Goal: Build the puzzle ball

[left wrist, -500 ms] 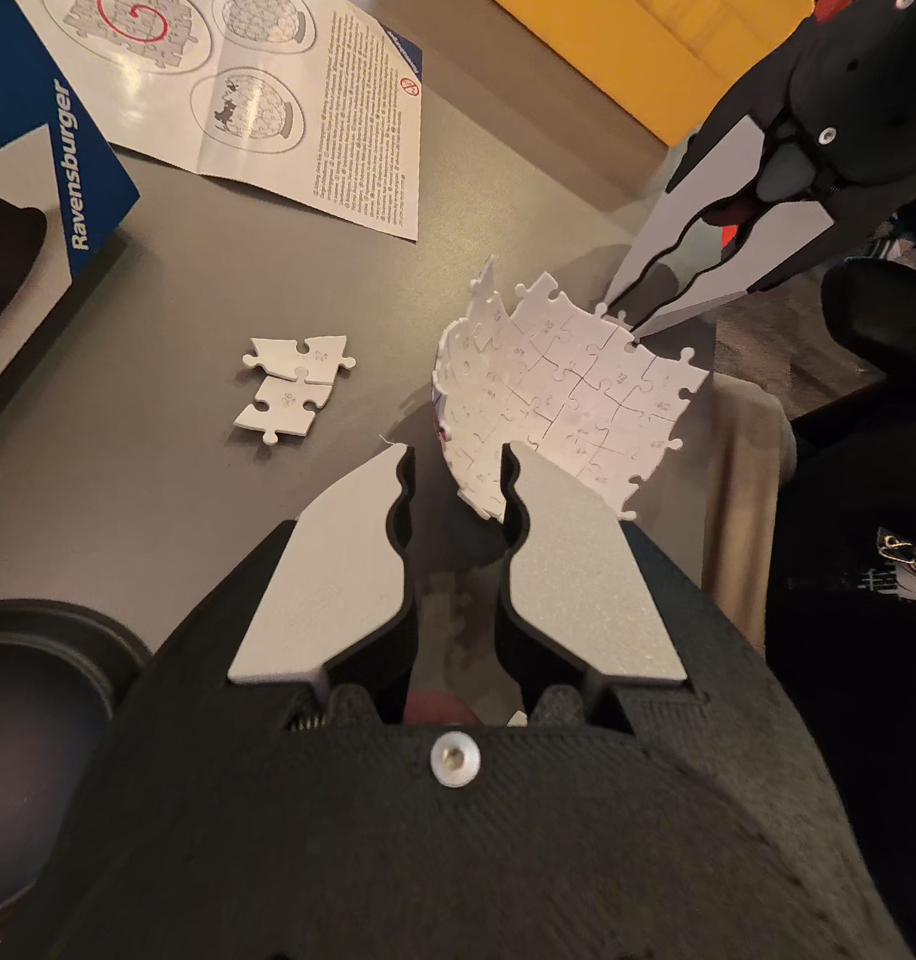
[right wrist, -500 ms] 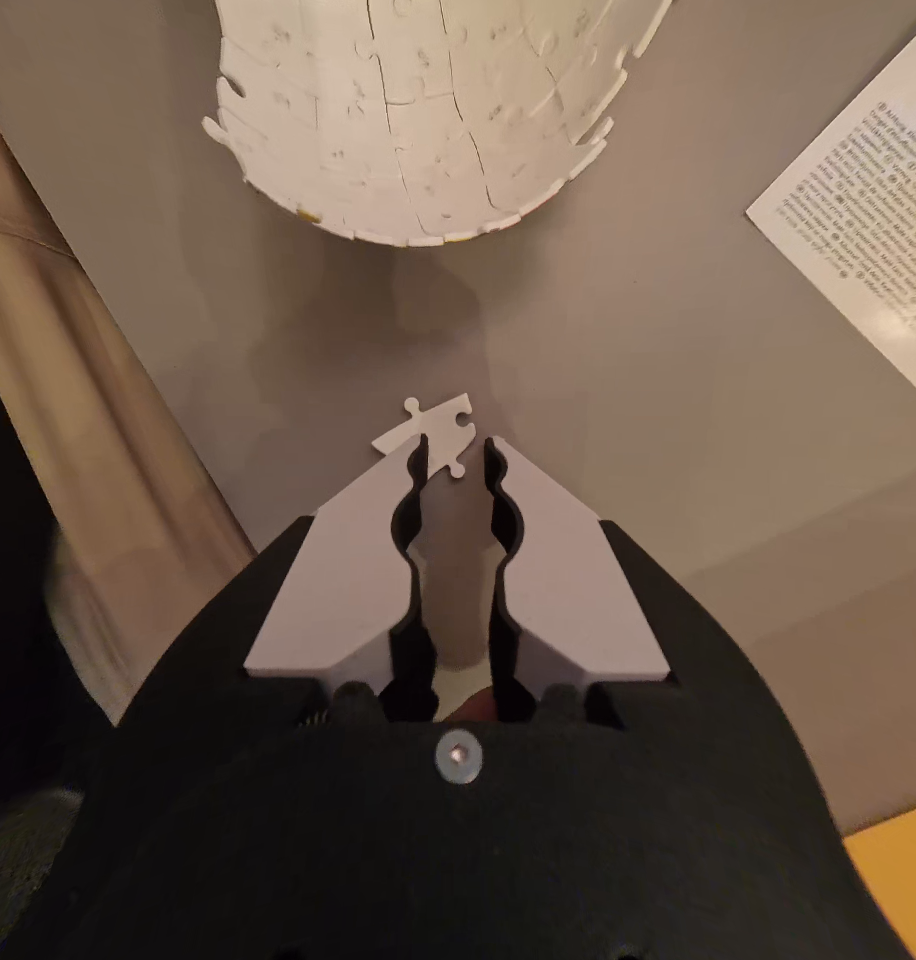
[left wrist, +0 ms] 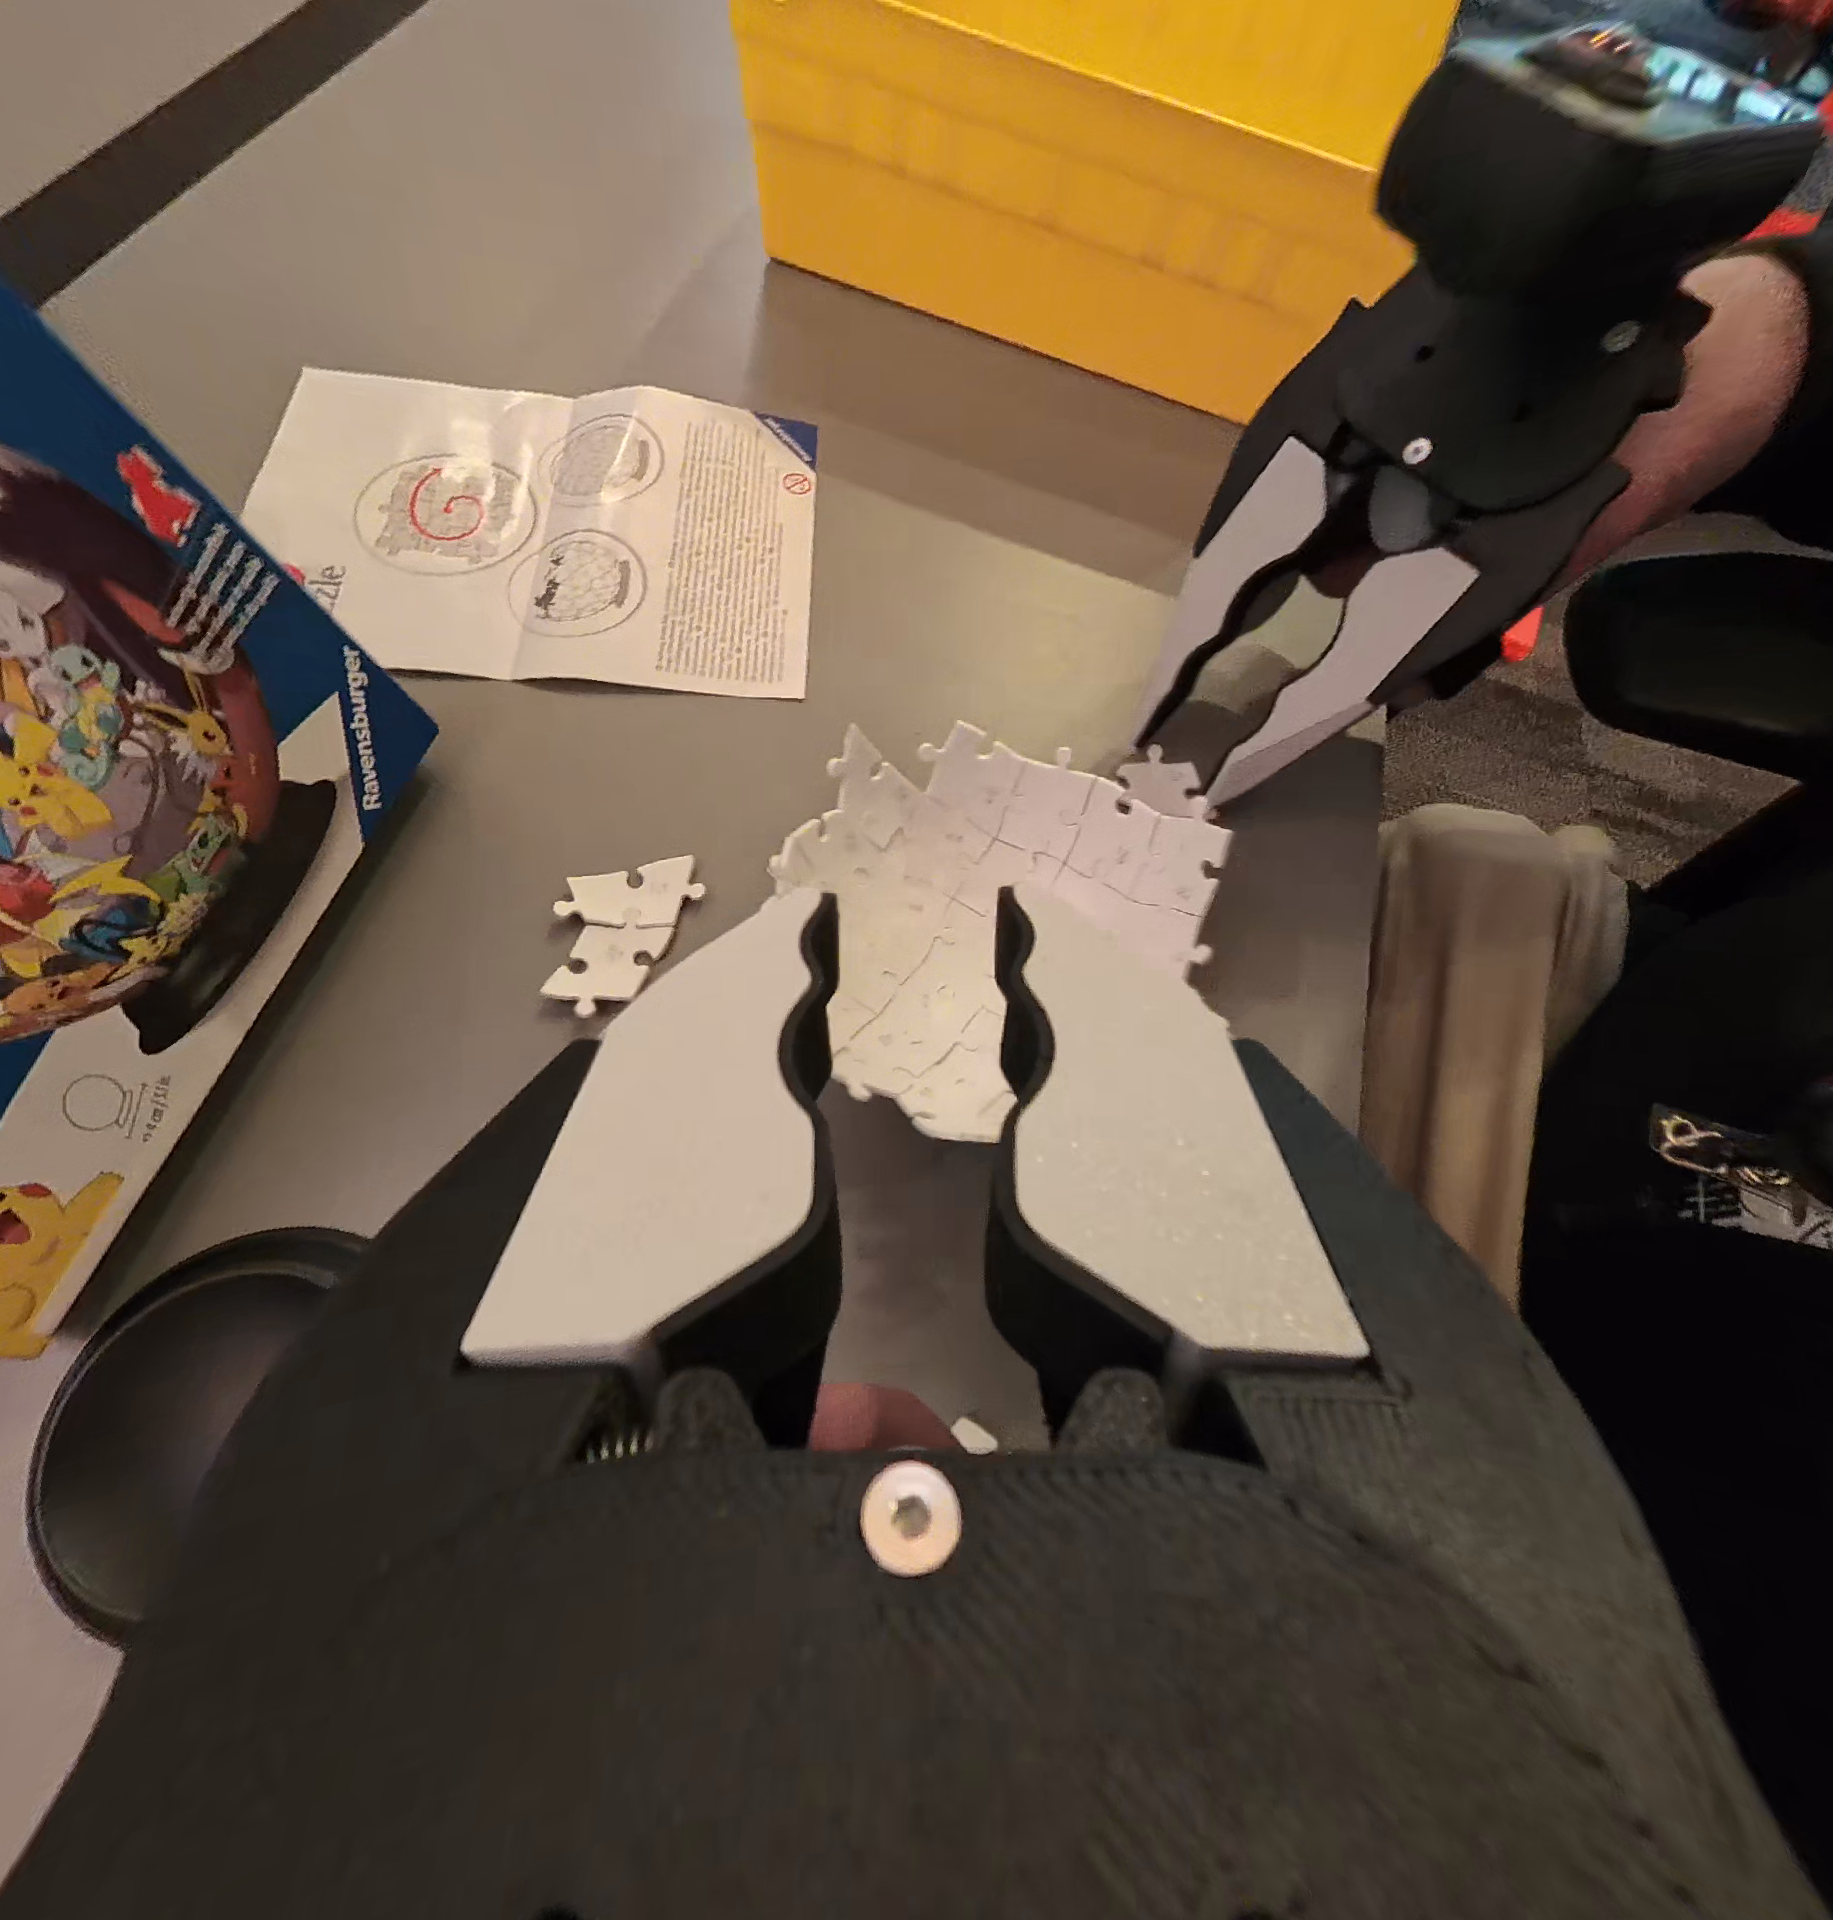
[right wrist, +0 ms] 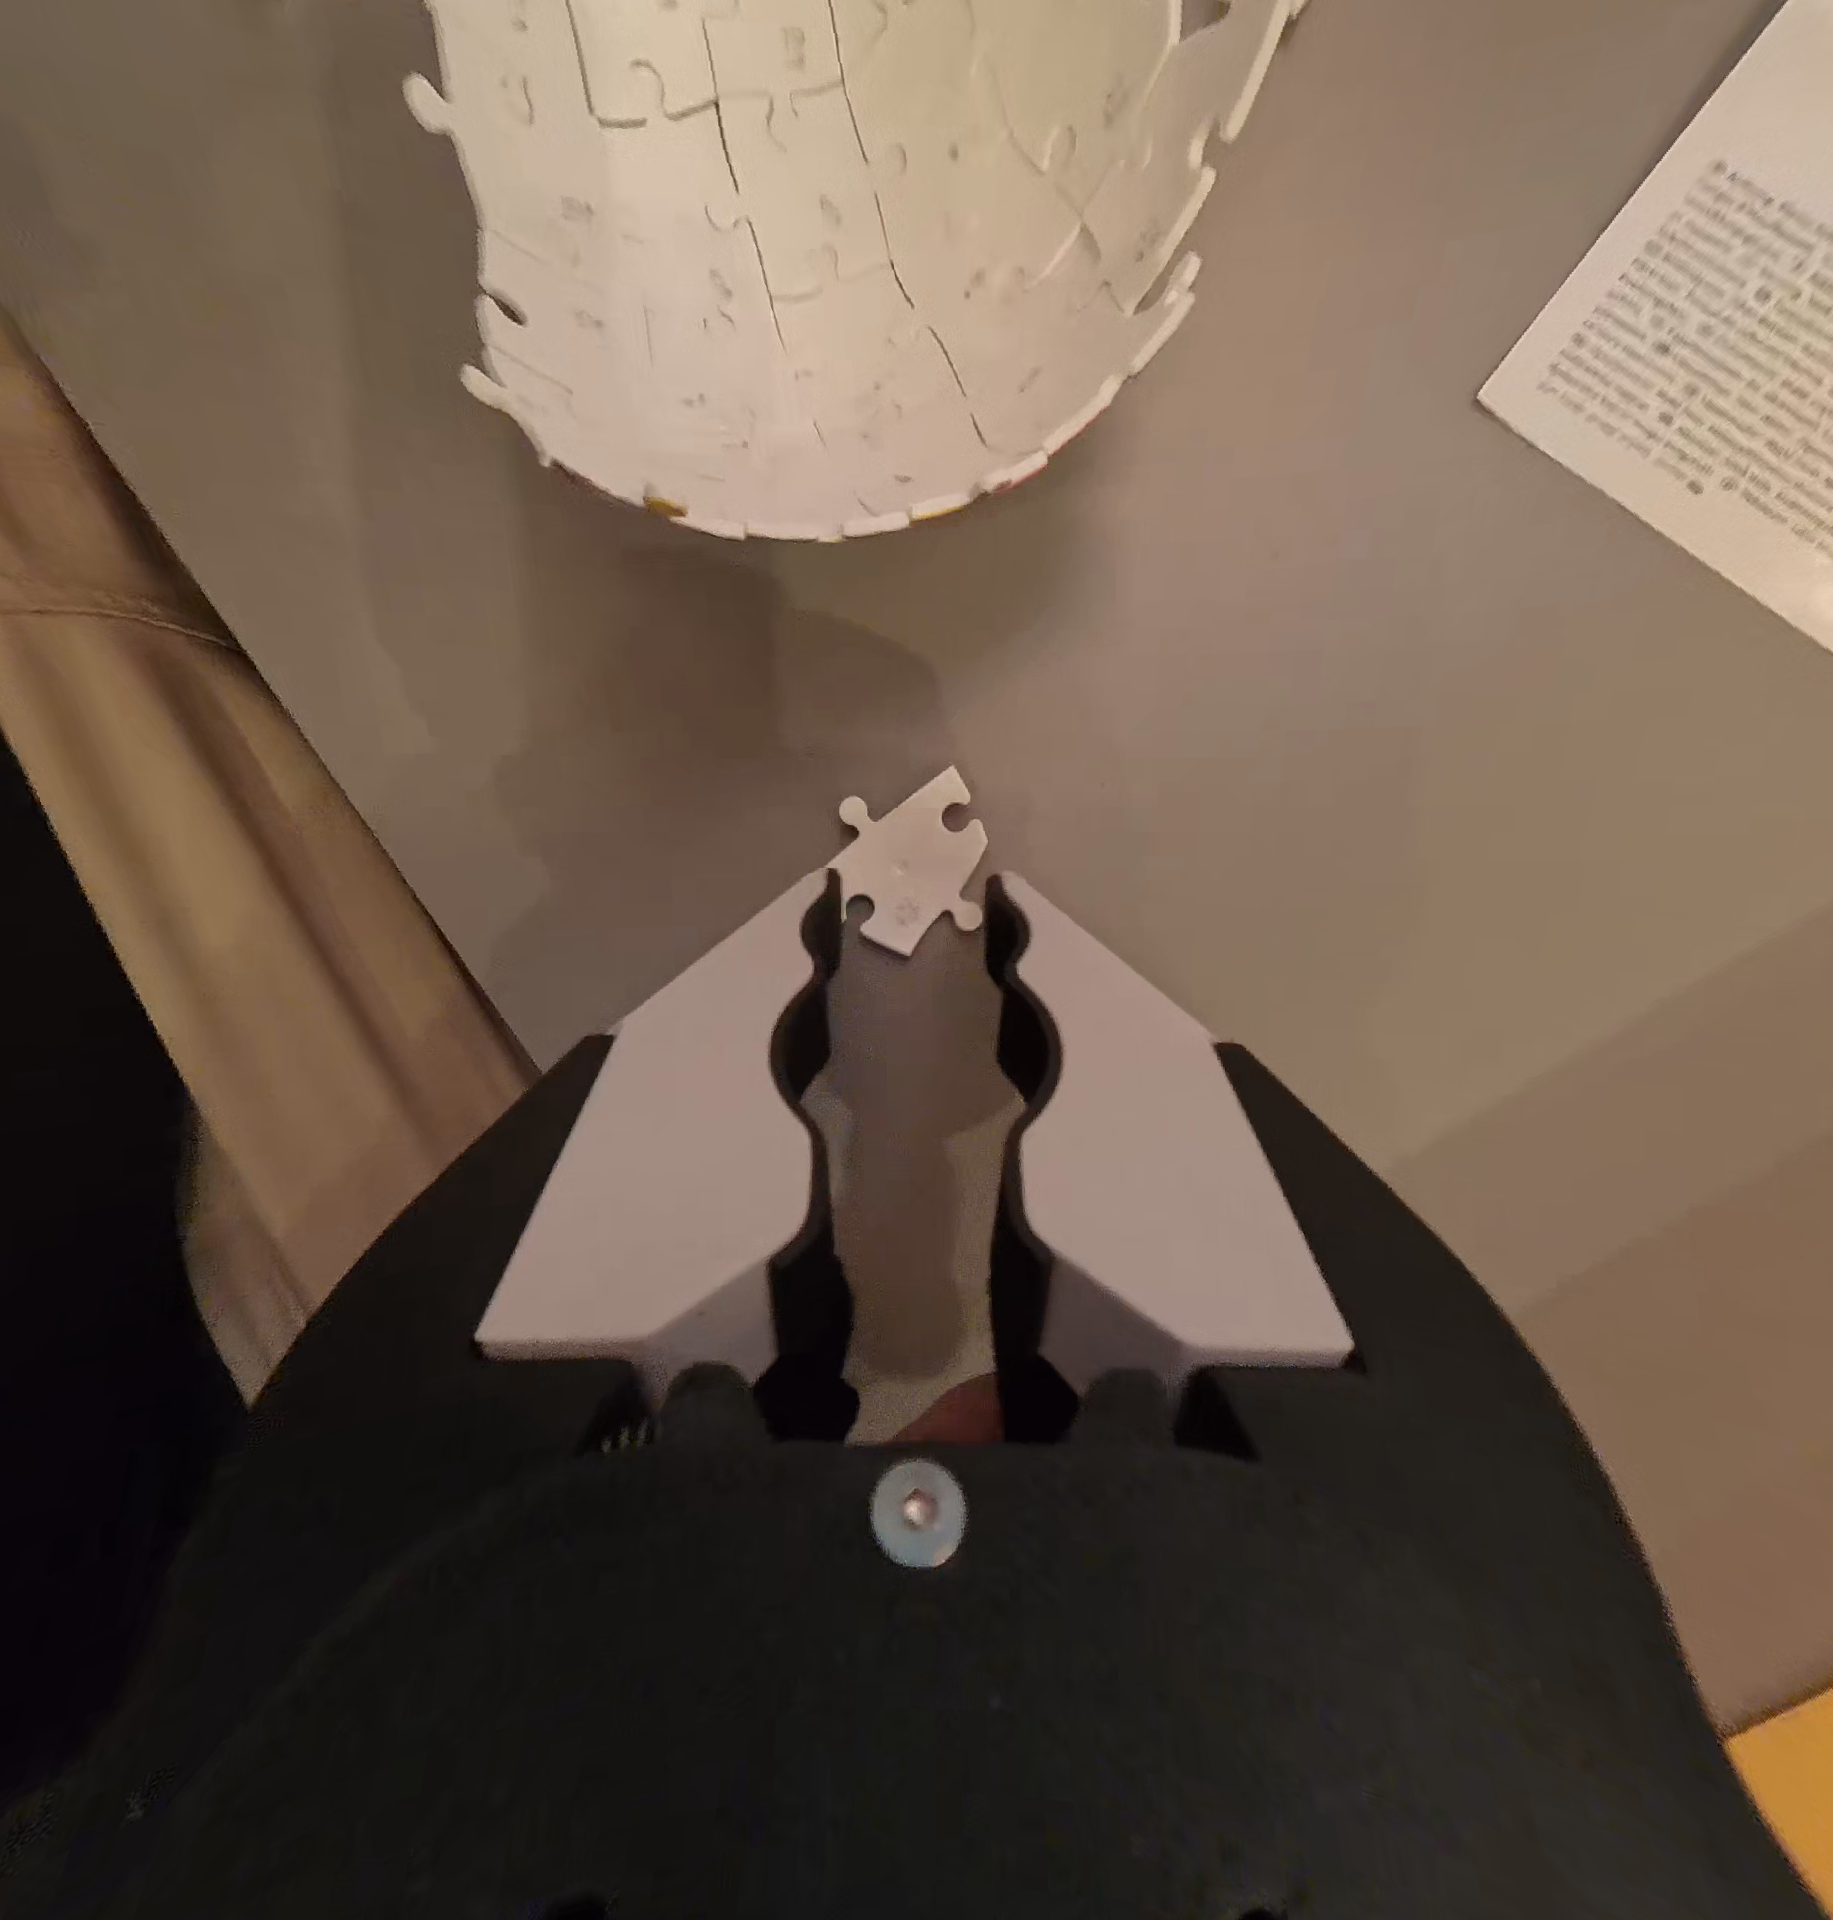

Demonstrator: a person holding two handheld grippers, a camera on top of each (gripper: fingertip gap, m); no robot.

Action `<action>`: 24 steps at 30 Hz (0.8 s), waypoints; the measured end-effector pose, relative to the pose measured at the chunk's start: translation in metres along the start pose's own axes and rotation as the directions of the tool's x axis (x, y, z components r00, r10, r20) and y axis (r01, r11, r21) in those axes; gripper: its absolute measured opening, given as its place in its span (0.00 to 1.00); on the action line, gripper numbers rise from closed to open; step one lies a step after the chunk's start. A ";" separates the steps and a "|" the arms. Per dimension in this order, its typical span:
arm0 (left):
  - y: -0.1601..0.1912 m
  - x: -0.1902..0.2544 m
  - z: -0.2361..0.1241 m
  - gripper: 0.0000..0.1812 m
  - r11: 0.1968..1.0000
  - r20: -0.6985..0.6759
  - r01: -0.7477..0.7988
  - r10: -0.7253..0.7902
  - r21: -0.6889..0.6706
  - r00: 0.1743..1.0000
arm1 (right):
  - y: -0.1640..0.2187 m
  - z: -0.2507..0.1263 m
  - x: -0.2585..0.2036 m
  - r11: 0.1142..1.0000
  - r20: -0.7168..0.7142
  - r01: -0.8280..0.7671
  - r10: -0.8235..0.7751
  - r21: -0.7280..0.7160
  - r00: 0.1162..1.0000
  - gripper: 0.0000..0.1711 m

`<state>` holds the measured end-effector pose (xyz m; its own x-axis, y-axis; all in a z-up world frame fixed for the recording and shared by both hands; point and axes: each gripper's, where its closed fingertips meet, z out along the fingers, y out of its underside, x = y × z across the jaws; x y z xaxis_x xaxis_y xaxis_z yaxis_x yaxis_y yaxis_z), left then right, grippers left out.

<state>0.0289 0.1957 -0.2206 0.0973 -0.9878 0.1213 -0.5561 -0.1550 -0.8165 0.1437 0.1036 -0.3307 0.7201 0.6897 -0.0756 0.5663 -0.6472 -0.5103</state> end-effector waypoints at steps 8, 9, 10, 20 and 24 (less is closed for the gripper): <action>0.006 0.024 -0.001 0.16 0.999 0.008 -0.032 0.032 -0.008 0.999 | -0.009 0.011 -0.004 1.000 -0.103 -0.024 0.024 -0.002 0.994 0.14; 0.008 0.026 -0.001 0.16 1.000 0.005 -0.026 0.026 -0.007 1.000 | -0.009 0.011 -0.004 1.000 -0.102 -0.029 0.029 0.002 0.994 0.14; 0.010 0.027 -0.001 0.16 1.000 0.002 -0.020 0.020 -0.007 1.000 | -0.009 0.011 -0.003 0.999 -0.101 -0.035 0.036 0.008 0.994 0.13; 0.003 0.059 0.010 0.16 0.999 -0.030 -0.007 0.008 0.033 0.999 | -0.022 -0.009 -0.003 0.985 -0.064 -0.083 0.094 0.154 0.994 0.13; -0.002 0.067 0.031 0.16 0.998 0.004 0.044 -0.044 0.035 0.999 | -0.040 -0.039 -0.007 0.963 -0.080 -0.045 0.069 0.265 0.994 0.13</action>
<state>0.0622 0.1300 -0.2278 0.1250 -0.9799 0.1554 -0.5217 -0.1982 -0.8298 0.1319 0.1118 -0.2767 0.7873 0.6151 -0.0416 0.4065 -0.5687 -0.7150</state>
